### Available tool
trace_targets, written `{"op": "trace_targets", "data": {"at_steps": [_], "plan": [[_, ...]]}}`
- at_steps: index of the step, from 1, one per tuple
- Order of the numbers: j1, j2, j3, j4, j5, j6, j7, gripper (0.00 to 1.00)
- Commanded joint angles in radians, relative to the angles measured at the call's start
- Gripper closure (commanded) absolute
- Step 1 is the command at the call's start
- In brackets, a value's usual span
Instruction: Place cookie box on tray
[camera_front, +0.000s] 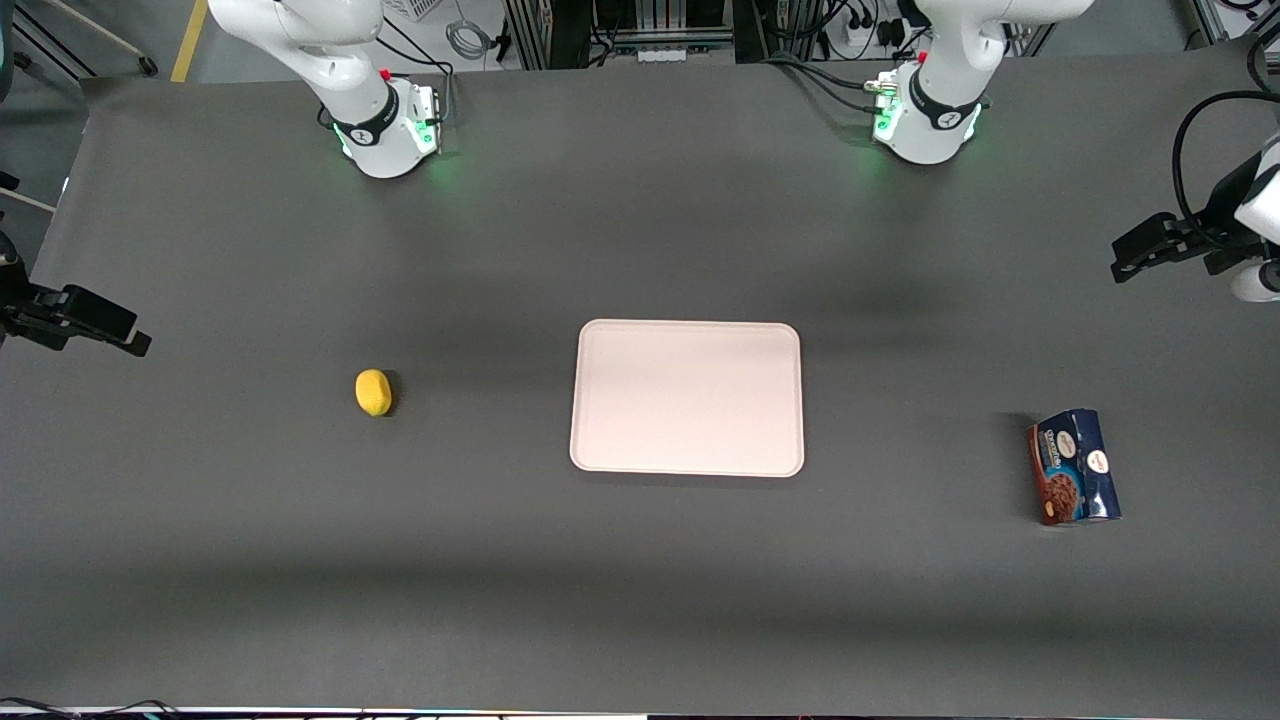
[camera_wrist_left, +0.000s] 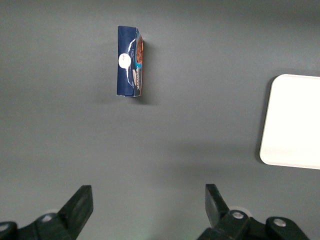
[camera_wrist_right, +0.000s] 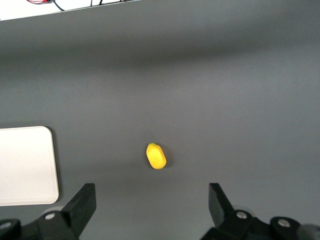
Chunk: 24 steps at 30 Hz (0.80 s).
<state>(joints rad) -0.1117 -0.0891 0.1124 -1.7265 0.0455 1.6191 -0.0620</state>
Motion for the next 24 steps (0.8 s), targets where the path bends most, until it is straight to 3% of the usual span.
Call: {"op": "trace_targets", "data": {"at_steps": [1, 16, 24], "plan": [[0.001, 0.009, 0.001, 0.027, 0.0, -0.021, 0.001, 0.0], [0.003, 0.023, 0.022, 0.113, 0.004, -0.036, 0.011, 0.0], [0.009, 0.196, 0.056, 0.326, 0.007, -0.119, 0.03, 0.0]]}}
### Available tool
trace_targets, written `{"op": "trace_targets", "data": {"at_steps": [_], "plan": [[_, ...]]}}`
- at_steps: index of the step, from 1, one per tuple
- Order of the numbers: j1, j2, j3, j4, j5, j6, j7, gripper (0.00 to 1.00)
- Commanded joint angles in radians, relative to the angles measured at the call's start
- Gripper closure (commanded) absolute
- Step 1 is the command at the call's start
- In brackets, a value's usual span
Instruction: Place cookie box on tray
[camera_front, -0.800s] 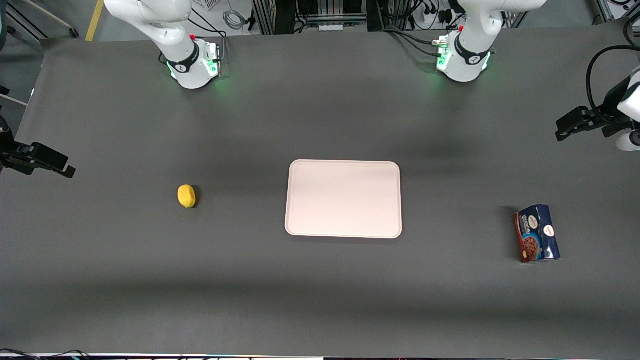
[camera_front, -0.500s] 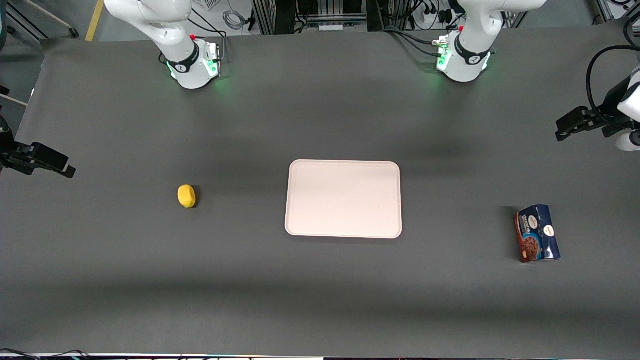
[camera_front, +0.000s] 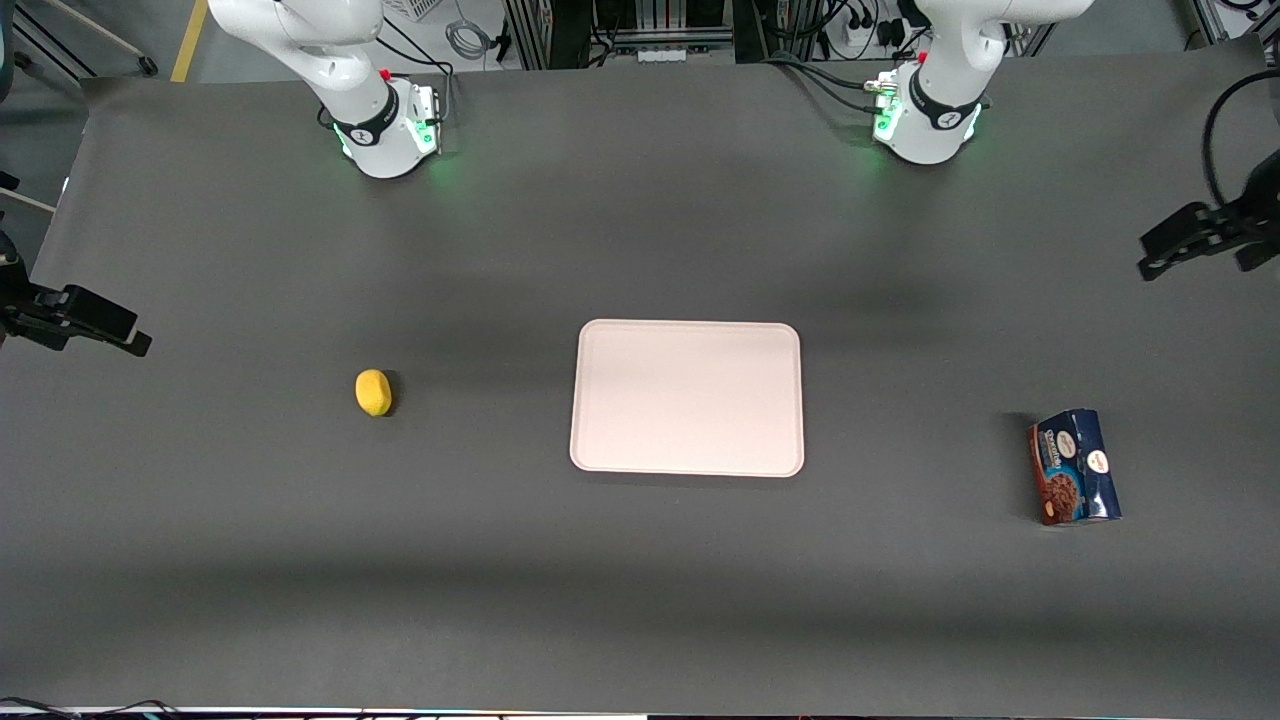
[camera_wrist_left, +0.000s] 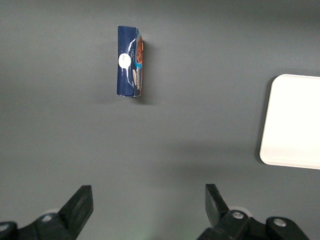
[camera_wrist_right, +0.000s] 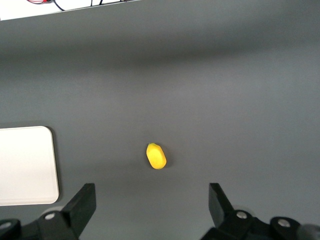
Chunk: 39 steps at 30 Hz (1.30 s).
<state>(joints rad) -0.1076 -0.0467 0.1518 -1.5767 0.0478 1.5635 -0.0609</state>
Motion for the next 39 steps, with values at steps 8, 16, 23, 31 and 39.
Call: {"op": "trace_targets", "data": {"at_steps": [8, 16, 23, 31, 39], "plan": [[0.019, 0.327, 0.097, 0.179, -0.02, 0.047, 0.108, 0.0], [0.04, 0.499, 0.104, 0.13, -0.081, 0.234, 0.108, 0.0], [0.048, 0.613, 0.106, 0.098, -0.163, 0.386, 0.108, 0.0], [0.048, 0.66, 0.106, 0.014, -0.174, 0.559, 0.108, 0.0], [0.045, 0.673, 0.104, -0.074, -0.178, 0.69, 0.107, 0.0]]}}
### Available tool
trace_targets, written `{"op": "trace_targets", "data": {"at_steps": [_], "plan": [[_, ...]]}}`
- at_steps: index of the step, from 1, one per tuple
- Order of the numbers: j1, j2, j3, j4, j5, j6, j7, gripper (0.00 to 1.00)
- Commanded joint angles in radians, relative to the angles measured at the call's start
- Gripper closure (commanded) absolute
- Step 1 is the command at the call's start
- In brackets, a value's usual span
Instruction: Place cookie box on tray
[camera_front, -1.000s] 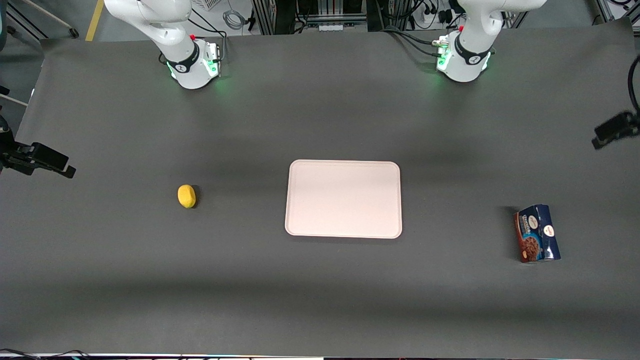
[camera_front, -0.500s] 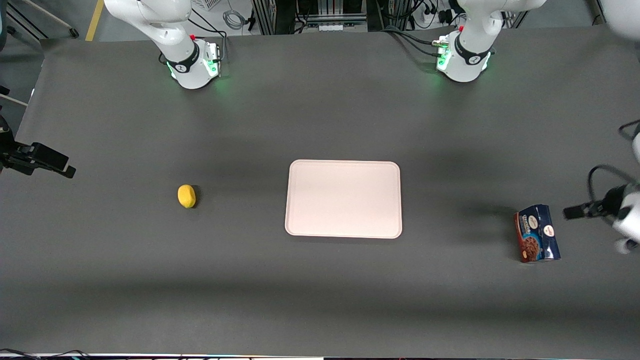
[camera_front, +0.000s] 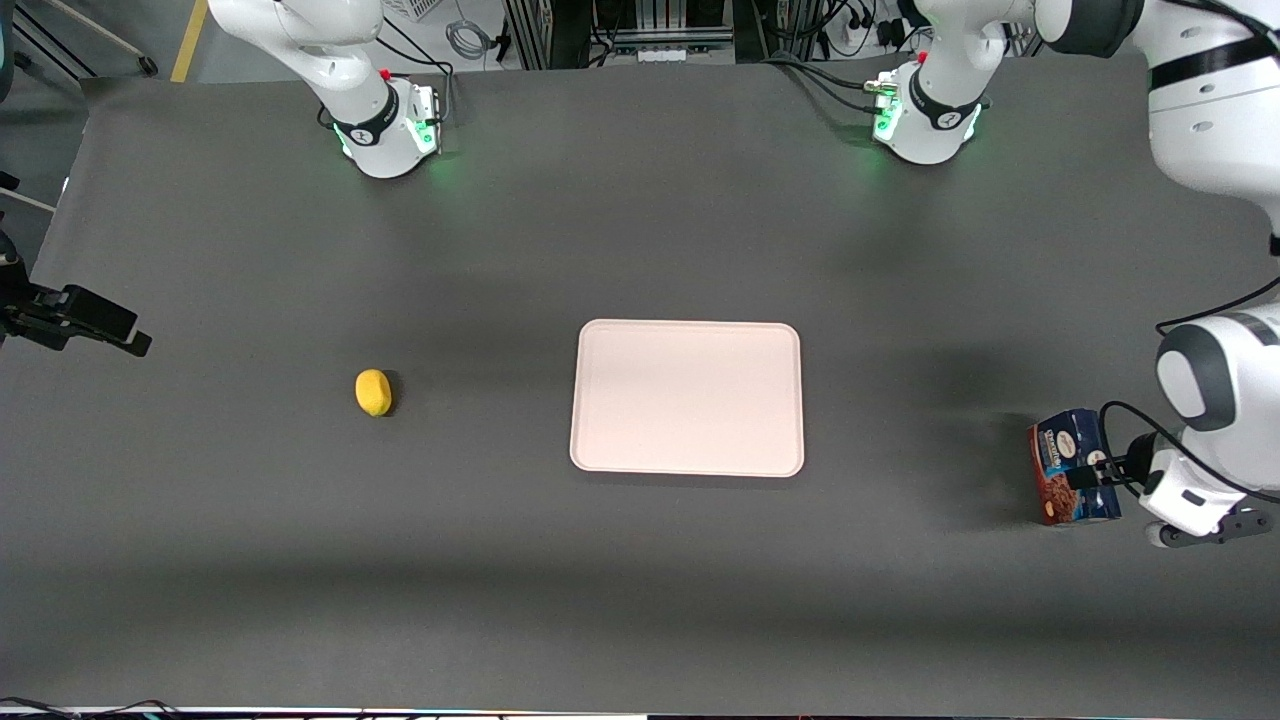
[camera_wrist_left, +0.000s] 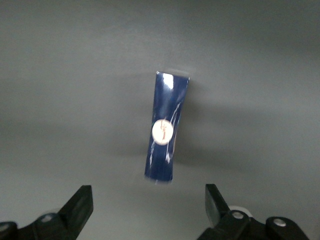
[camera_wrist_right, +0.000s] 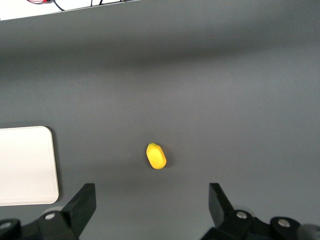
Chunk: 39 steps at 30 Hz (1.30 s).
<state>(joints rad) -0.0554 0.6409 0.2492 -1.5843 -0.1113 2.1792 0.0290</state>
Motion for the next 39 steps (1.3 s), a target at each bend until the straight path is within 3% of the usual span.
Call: {"op": "trace_targets", "data": {"at_steps": [1, 2, 3, 6, 8, 22, 33, 39], "plan": [[-0.007, -0.015, 0.007, -0.071, -0.019, 0.085, 0.012, 0.0], [-0.007, -0.015, 0.005, -0.075, -0.019, 0.09, 0.012, 0.06], [-0.009, -0.015, 0.005, -0.077, -0.019, 0.09, 0.011, 0.2], [-0.011, -0.015, 0.005, -0.08, -0.019, 0.085, 0.003, 0.8], [-0.012, -0.015, 0.004, -0.078, -0.019, 0.082, -0.004, 1.0], [-0.018, -0.041, 0.002, -0.003, -0.019, -0.005, -0.023, 1.0], [-0.03, -0.196, -0.007, 0.207, -0.015, -0.392, -0.104, 1.0], [-0.04, -0.293, -0.122, 0.299, -0.001, -0.633, -0.262, 1.0]]}}
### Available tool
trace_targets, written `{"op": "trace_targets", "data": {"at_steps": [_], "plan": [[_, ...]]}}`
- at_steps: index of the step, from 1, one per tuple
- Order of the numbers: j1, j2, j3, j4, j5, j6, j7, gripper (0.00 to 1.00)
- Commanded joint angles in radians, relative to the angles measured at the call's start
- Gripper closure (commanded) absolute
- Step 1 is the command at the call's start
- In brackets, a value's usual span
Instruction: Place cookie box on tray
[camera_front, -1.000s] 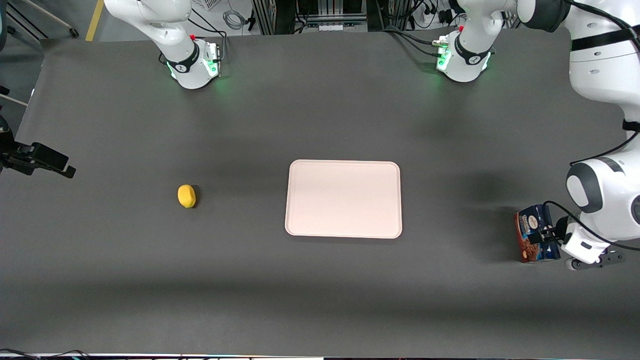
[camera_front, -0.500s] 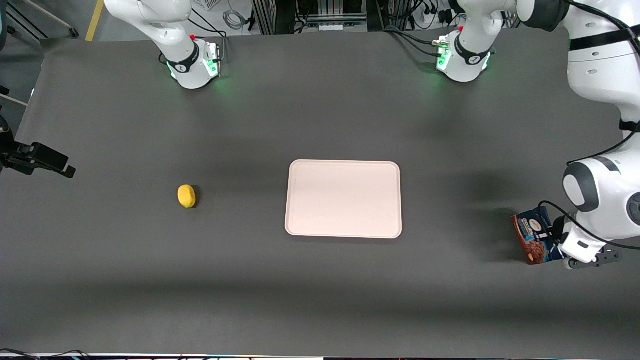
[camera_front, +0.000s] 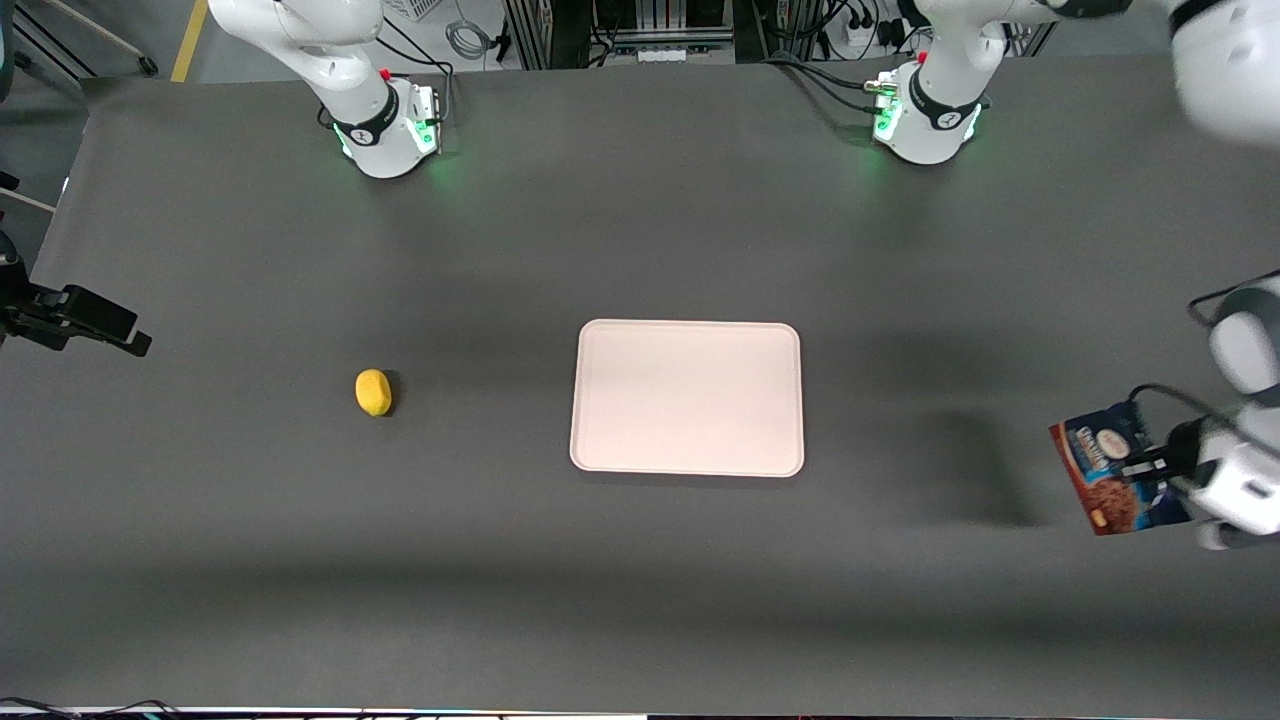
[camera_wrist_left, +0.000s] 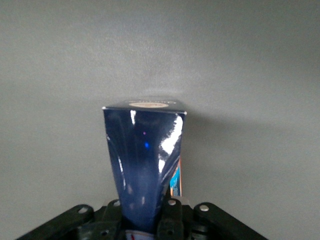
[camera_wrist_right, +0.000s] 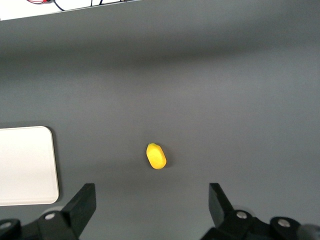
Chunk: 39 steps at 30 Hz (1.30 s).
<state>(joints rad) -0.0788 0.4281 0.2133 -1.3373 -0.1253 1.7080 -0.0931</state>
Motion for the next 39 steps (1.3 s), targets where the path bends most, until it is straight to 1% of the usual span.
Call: {"op": "trace_targets", "data": {"at_steps": [1, 5, 8, 9, 11, 14, 19, 22, 25, 33, 39], "plan": [[-0.019, -0.095, -0.121, 0.053, 0.015, -0.178, -0.175, 1.0], [-0.039, -0.132, -0.253, 0.043, 0.033, -0.215, -0.315, 1.0], [-0.045, -0.121, -0.368, 0.029, 0.055, -0.205, -0.387, 1.0], [-0.05, -0.115, -0.405, 0.015, 0.074, -0.193, -0.401, 1.0], [-0.062, -0.086, -0.468, -0.014, 0.139, -0.16, -0.421, 1.0], [-0.064, -0.04, -0.537, -0.075, 0.177, -0.061, -0.459, 1.0], [-0.081, 0.026, -0.558, -0.167, 0.194, 0.12, -0.462, 1.0], [-0.098, 0.082, -0.56, -0.194, 0.223, 0.183, -0.459, 1.0], [-0.099, 0.118, -0.56, -0.209, 0.227, 0.228, -0.456, 1.0], [-0.101, 0.124, -0.558, -0.348, 0.243, 0.419, -0.452, 1.0], [-0.107, 0.124, -0.558, -0.367, 0.25, 0.438, -0.456, 0.99]]}}
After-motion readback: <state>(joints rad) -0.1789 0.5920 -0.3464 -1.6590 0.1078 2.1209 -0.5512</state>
